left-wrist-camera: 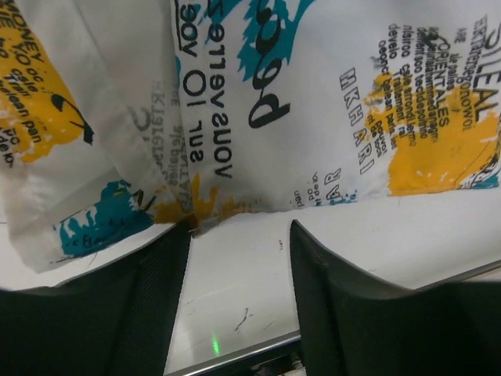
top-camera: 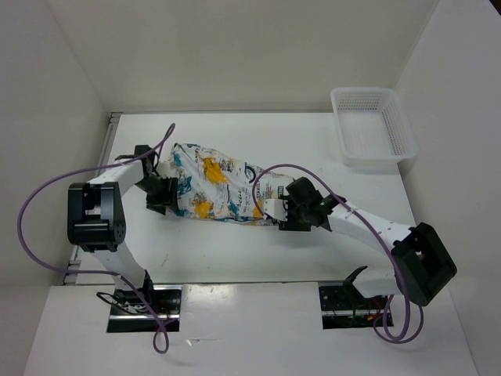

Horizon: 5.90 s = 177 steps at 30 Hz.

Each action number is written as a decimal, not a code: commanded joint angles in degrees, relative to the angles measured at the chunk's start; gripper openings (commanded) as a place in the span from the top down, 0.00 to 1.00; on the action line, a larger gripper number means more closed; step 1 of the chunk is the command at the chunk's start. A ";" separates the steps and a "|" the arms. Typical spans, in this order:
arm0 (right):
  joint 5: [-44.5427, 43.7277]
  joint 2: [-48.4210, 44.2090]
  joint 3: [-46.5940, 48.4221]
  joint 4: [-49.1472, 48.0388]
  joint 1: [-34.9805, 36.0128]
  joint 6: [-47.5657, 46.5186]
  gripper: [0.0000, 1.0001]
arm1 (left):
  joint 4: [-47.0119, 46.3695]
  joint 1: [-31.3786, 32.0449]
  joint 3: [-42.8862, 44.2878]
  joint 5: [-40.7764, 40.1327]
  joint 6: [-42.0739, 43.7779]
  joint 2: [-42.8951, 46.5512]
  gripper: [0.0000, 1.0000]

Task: Fold and stack the shorts
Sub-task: Fold the shorts

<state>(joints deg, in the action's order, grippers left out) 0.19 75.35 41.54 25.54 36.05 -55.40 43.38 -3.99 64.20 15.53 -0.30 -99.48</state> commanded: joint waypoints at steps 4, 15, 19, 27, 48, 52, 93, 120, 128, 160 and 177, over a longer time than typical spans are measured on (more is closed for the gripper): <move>-0.10 0.49 -0.58 -3.74 -0.37 -0.77 0.43 | -1.19 -0.32 1.62 2.84 0.30 -2.03 0.70; 1.30 1.03 0.55 -3.05 -0.37 -0.59 0.41 | 2.50 -0.32 5.57 6.09 0.30 -0.63 1.00; 3.68 1.72 2.41 -1.63 -0.37 0.55 0.40 | 4.52 -0.32 11.02 8.80 0.30 1.65 1.00; -0.89 5.15 -2.16 -9.29 -0.37 -4.28 0.48 | 5.76 -0.32 21.13 9.44 0.30 1.66 1.00; -6.95 7.27 11.72 -5.33 -3.71 -14.03 0.94 | -0.84 -0.32 46.51 -1.28 0.30 -10.20 1.00; -9.41 10.86 16.28 -9.53 -3.71 -12.82 1.00 | -2.24 -1.02 53.73 -3.92 0.30 -11.88 1.00; -7.22 11.66 2.76 -7.26 12.02 -5.86 0.97 | -11.82 3.02 43.37 5.40 0.30 -22.24 0.11; -6.69 12.19 2.06 -7.96 12.02 -6.39 0.97 | -3.91 6.19 41.97 1.61 0.30 -19.80 1.00; -7.22 11.13 1.53 -8.66 12.02 -6.92 0.97 | 2.06 5.05 29.68 -6.46 0.30 -9.18 1.00; 7.11 -2.23 19.45 -2.59 2.72 20.71 0.03 | 3.48 4.52 21.14 -19.40 0.30 -0.44 0.29; 13.96 24.74 21.30 -11.74 -16.63 43.79 0.06 | -0.83 0.39 5.41 -14.39 0.30 -4.84 0.26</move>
<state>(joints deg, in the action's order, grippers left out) 11.70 97.58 62.26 18.44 19.66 -15.90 43.40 -2.90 70.89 -1.48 -0.19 -105.01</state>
